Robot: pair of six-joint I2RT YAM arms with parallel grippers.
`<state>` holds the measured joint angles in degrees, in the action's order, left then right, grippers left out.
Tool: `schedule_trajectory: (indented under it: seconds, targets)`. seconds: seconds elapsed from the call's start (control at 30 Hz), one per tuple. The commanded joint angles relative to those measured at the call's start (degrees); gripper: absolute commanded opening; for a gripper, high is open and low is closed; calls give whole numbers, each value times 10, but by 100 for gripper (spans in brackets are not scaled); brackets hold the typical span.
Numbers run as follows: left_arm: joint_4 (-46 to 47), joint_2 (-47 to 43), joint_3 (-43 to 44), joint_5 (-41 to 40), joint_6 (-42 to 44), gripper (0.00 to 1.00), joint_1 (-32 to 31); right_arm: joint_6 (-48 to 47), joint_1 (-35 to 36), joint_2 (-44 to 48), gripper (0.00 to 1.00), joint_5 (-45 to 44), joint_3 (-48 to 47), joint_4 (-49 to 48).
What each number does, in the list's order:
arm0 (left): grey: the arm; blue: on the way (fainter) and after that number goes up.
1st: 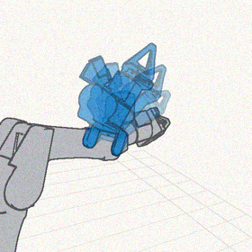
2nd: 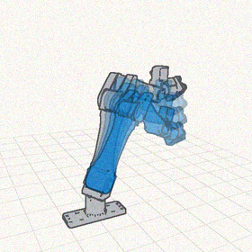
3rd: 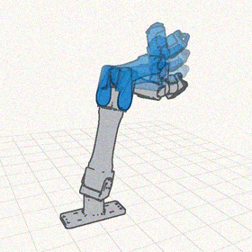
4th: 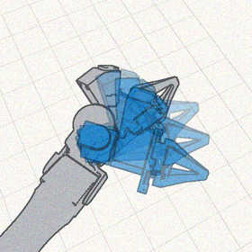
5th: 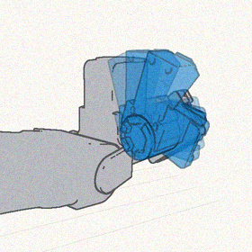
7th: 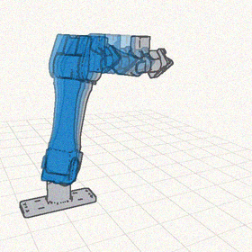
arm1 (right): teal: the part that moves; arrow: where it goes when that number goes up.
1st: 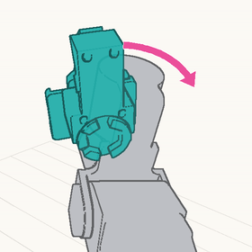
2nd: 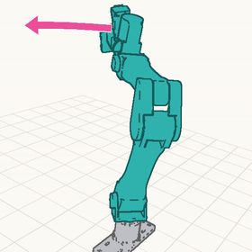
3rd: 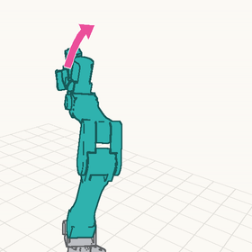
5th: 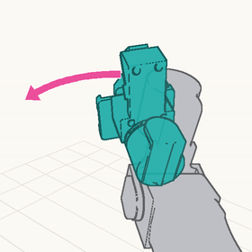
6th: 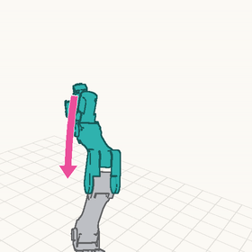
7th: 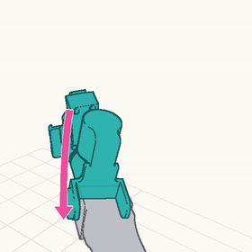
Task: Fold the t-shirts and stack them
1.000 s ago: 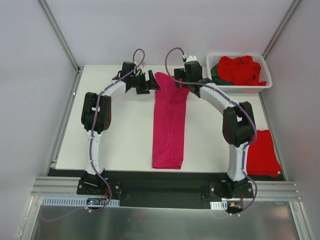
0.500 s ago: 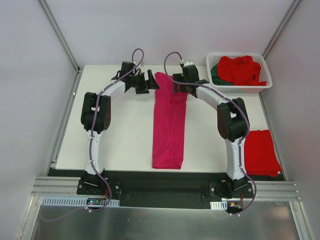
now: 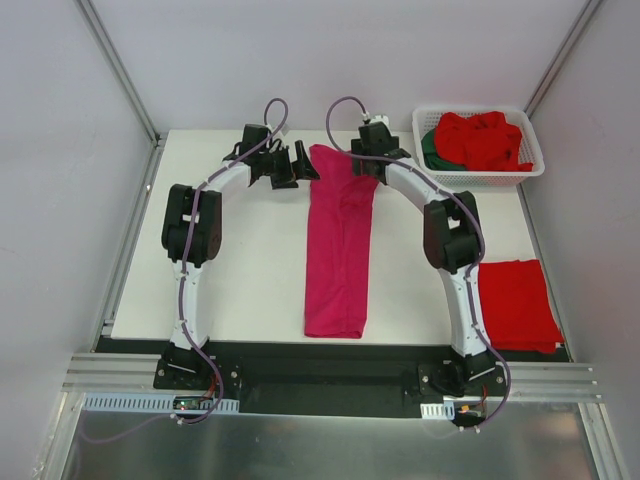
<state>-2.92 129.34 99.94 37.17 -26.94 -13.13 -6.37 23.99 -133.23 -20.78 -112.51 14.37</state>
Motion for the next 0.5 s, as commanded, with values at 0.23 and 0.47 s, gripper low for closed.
schedule_trajectory:
  seconds: [0.23,0.47]
  targets:
    - [16,-4,-12,12,12,99,-2,103,-54,-30,74,34,-61,94]
    - [16,-1,-6,14,11,99,-3,102,-66,-48,69,95,-85,95]
